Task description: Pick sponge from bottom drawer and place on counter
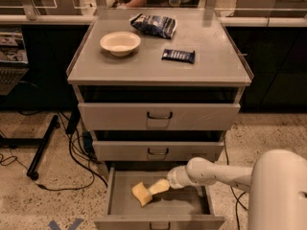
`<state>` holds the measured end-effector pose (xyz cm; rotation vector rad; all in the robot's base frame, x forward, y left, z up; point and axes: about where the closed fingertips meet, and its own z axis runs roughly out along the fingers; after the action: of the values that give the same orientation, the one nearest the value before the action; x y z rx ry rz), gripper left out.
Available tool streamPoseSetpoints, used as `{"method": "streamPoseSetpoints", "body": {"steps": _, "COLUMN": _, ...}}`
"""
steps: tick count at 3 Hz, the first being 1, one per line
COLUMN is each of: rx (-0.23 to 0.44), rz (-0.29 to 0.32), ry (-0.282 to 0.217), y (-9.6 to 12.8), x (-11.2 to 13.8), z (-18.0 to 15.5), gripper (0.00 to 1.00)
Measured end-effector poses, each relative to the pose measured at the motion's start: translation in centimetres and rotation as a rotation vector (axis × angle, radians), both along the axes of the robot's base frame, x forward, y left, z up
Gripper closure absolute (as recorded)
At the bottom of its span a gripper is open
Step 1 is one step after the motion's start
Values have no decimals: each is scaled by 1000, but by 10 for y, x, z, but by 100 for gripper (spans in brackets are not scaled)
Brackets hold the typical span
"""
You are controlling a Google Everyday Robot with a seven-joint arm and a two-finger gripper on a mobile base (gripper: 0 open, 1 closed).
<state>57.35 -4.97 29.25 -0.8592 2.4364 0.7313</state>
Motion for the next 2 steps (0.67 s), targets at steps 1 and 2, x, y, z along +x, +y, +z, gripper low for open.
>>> {"method": "streamPoseSetpoints", "body": {"steps": 1, "rx": 9, "rz": -22, "ry": 11, "y": 10, "x": 9, "z": -27, "gripper": 0}}
{"method": "streamPoseSetpoints", "body": {"steps": 2, "rx": 14, "rz": -83, "ry": 11, "y": 16, "x": 15, "z": -52, "gripper": 0}}
